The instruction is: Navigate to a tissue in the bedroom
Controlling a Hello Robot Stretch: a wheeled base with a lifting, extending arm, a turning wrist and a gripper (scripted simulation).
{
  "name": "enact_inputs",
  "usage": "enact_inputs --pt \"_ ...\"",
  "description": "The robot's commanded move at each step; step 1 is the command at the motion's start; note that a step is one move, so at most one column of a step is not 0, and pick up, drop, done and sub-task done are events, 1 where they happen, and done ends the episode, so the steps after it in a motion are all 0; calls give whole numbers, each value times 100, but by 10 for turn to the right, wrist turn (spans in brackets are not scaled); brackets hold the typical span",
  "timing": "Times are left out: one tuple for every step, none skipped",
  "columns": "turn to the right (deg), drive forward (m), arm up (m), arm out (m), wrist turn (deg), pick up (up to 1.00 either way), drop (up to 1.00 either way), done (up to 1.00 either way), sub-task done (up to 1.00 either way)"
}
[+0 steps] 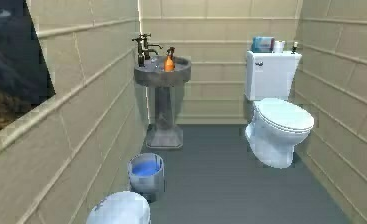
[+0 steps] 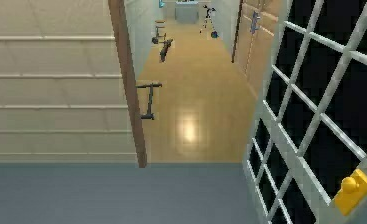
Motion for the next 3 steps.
enact_inputs --pt "450 0 0 0 0 0 0 0 0" --pt "450 0 0 0 0 0 0 0 0" --pt "0 100 0 0 0 0 0 0 0"
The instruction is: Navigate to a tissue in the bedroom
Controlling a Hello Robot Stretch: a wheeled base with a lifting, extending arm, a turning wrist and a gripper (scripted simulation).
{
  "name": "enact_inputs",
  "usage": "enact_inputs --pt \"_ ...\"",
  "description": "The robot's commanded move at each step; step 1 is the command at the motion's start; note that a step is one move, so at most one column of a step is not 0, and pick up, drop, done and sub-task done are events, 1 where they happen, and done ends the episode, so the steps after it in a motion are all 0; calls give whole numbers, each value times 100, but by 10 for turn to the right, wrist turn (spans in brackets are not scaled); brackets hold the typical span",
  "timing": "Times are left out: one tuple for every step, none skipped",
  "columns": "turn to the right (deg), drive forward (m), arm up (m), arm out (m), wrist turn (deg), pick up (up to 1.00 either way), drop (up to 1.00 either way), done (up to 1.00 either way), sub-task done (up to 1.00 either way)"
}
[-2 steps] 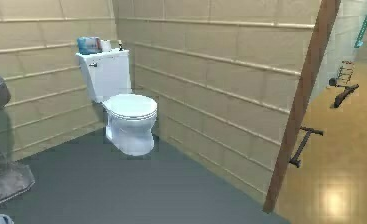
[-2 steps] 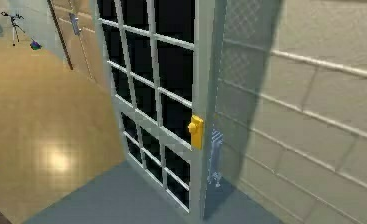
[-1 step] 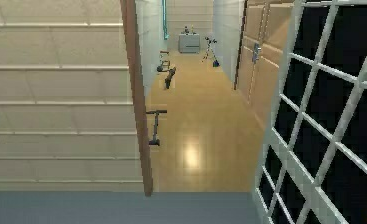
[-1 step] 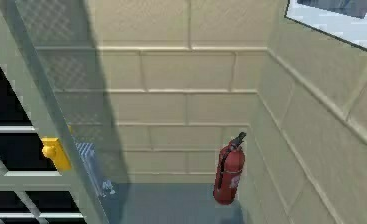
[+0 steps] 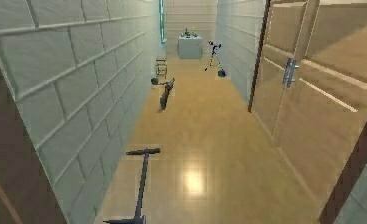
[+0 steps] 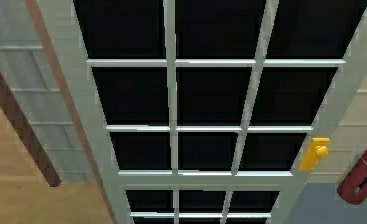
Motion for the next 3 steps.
enact_inputs --pt "60 0 0 0 0 0 0 0 0" --pt "0 5 0 0 0 0 0 0 0" --pt "0 100 0 0 0 0 0 0 0"
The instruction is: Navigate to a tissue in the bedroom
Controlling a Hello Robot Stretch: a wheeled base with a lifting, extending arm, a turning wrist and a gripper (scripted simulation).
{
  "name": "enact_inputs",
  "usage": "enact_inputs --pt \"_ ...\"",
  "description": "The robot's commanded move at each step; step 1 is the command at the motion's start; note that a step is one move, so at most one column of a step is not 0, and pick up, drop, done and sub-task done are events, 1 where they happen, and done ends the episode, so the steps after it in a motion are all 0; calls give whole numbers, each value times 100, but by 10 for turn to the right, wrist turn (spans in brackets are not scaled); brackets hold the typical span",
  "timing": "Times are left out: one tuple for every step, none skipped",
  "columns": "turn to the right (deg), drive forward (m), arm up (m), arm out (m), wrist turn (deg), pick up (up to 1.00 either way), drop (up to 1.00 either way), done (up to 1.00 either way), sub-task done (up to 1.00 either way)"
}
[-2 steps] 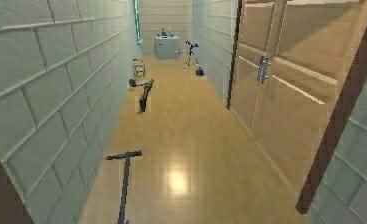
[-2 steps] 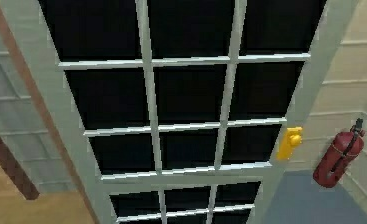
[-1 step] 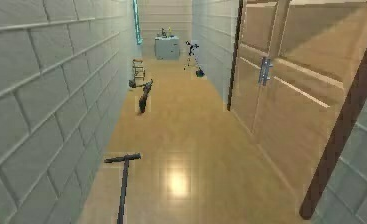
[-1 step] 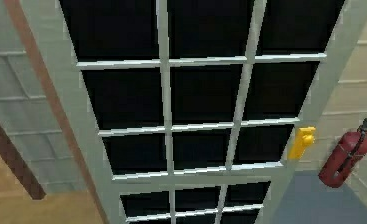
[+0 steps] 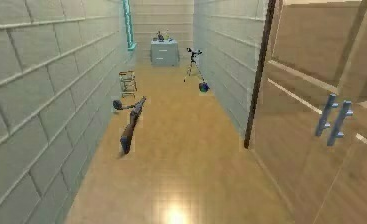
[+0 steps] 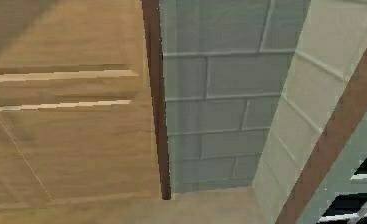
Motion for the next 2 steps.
enact_inputs --pt "0 100 0 0 0 0 0 0 0" --pt "-30 0 0 0 0 0 0 0 0"
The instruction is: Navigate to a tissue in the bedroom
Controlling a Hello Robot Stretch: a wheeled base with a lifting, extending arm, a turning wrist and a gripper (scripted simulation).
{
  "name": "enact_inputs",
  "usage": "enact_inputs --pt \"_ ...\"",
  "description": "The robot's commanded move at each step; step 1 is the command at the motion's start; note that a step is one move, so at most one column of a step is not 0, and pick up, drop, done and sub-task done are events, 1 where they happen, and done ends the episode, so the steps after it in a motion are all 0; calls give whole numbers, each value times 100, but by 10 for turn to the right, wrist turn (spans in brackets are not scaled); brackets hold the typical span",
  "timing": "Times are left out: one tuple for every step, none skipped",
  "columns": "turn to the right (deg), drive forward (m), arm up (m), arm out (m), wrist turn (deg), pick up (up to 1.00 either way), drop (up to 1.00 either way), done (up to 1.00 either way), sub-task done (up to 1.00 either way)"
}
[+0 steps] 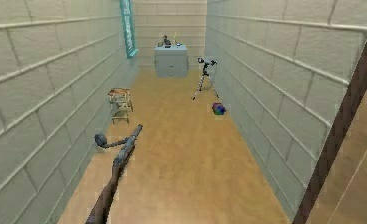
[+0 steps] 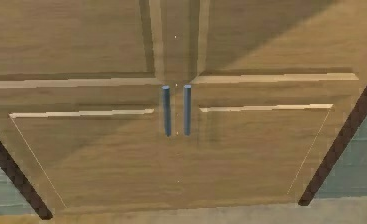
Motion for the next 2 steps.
enact_inputs --pt "0 100 0 0 0 0 0 0 0" --pt "60 0 0 0 0 0 0 0 0"
